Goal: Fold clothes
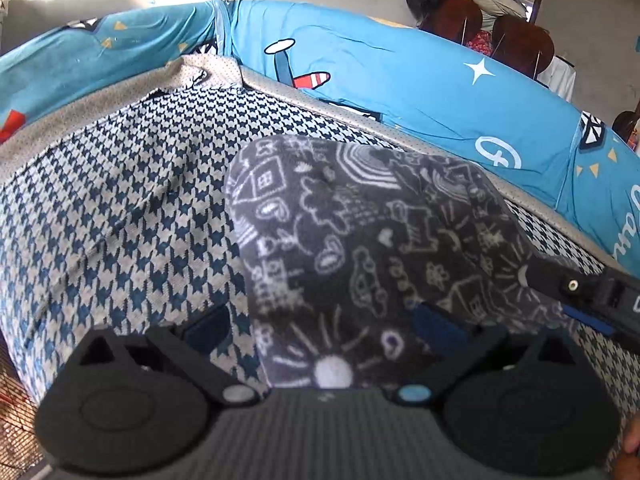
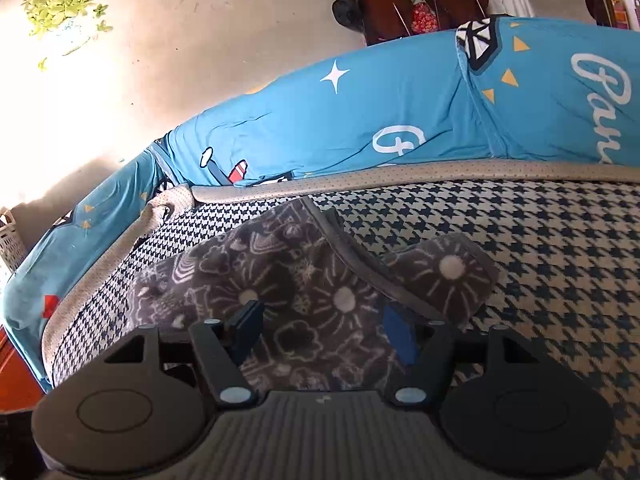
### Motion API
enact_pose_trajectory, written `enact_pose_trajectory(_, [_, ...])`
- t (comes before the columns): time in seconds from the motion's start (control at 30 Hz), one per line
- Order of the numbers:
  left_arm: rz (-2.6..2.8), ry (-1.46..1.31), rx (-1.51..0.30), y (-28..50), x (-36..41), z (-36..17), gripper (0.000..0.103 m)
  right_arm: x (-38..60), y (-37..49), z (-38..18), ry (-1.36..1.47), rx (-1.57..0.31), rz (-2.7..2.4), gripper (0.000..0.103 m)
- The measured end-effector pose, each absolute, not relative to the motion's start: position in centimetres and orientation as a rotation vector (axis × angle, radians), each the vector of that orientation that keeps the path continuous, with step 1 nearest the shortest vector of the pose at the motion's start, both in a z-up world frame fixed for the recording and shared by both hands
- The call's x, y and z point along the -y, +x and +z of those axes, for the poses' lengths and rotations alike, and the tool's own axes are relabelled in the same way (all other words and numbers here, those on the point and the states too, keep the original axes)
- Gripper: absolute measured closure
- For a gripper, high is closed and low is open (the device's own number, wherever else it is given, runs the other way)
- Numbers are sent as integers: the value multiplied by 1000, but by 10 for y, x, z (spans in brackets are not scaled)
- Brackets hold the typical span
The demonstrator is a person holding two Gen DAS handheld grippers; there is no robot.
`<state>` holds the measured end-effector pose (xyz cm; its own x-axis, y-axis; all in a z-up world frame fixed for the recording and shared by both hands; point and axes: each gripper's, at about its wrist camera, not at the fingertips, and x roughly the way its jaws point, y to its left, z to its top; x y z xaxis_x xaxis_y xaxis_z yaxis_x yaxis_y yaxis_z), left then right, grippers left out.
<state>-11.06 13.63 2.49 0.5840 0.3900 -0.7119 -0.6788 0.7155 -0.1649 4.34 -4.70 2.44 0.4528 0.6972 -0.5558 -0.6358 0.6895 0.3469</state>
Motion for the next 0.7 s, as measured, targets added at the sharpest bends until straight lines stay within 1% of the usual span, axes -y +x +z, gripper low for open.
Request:
enact_pose_trajectory(0.03, [648, -451, -702, -112, -134, 25, 0, 49, 42, 27, 85, -728, 815, 24])
enact_pose_trajectory(0.07, [647, -449, -702, -113, -131, 26, 0, 51, 41, 29, 75, -726, 803, 23])
enact_pose_trajectory(0.2, [643, -445, -703, -116, -122, 29, 0, 58, 33, 39, 27, -723, 788, 22])
enact_pose_trajectory(0.27, [641, -443, -703, -118, -117, 30, 0, 61, 27, 43, -10, -723, 784, 18])
enact_pose_trajectory(0.47, [636, -436, -703, -124, -102, 34, 0, 70, 9, 49, -103, -706, 805, 17])
enact_pose_trajectory(0.7, [626, -429, -708, -125, -91, 33, 0, 83, 5, 46, -119, -753, 781, 16])
